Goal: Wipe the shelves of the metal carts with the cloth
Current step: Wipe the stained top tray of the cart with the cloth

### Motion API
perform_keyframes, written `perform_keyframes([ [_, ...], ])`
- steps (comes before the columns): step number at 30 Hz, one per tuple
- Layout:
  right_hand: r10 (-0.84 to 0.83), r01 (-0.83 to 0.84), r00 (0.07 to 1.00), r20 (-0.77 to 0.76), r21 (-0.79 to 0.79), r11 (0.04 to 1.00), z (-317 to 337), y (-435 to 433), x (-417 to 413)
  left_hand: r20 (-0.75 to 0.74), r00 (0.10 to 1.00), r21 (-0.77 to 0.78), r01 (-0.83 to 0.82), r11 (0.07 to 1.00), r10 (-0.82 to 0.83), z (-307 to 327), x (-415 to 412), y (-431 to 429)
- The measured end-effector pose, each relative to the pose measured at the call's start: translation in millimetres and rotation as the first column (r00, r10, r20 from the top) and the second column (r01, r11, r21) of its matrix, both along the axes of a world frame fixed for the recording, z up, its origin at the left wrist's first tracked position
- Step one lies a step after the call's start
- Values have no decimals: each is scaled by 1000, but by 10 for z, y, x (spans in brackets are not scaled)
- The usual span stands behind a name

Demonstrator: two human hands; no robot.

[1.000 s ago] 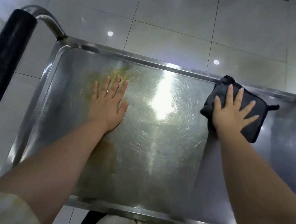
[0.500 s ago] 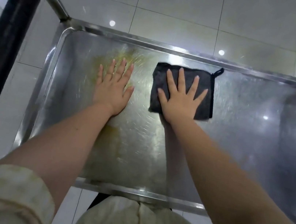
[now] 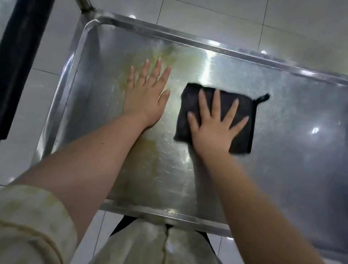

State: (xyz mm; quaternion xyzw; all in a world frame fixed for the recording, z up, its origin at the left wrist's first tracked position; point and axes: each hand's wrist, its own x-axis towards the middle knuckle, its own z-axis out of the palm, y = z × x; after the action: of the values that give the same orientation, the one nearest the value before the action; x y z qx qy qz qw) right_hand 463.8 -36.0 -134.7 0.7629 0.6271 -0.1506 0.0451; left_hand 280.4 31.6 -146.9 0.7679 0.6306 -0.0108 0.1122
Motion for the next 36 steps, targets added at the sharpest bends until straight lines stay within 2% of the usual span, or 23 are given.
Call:
perform_keyframes([
  [3, -81, 81, 997, 0, -12, 997, -42, 926, 39, 10, 1000, 14, -1, 1000, 1, -2, 10, -20],
  [6, -52, 53, 998, 27, -14, 999, -31, 1151, 25, 7, 1000, 39, 5, 999, -5, -12, 11, -19],
  [9, 12, -13, 999, 49, 24, 1000, -21, 668, -31, -7, 1000, 39, 0, 999, 0, -25, 24, 0],
  [13, 122, -125, 991, 53, 59, 990, 0, -614, -182, 2, 1000, 33, 4, 999, -4, -28, 18, -5],
  [16, 188, -189, 981, 47, 20, 982, 17, -1429, -269, -9, 1000, 30, 4, 1000, -3, -44, 21, -4],
  [19, 202, -201, 979, 33, -21, 979, 44, -1679, -293, -21, 1000, 29, -4, 1000, 5, -48, 28, -4],
  [22, 151, -152, 987, 55, 11, 988, 48, -1215, -239, -7, 1000, 25, -4, 1000, 4, -48, 10, -5],
  [26, -37, 35, 999, 37, 35, 999, -15, 195, -68, 17, 1000, 36, -1, 999, 0, -54, -4, -8],
  [30, -49, 49, 998, 30, 13, 999, -9, 1137, 28, 16, 1000, 60, -4, 998, 3, -71, -1, -11],
  [33, -28, 27, 999, 45, 23, 999, 7, 1061, -56, 3, 1000, 57, -4, 998, 4, -62, 1, -17],
  [36, 50, -51, 998, 30, 39, 998, 21, 420, -154, -3, 1000, 44, -2, 999, 2, -32, 29, -26],
])
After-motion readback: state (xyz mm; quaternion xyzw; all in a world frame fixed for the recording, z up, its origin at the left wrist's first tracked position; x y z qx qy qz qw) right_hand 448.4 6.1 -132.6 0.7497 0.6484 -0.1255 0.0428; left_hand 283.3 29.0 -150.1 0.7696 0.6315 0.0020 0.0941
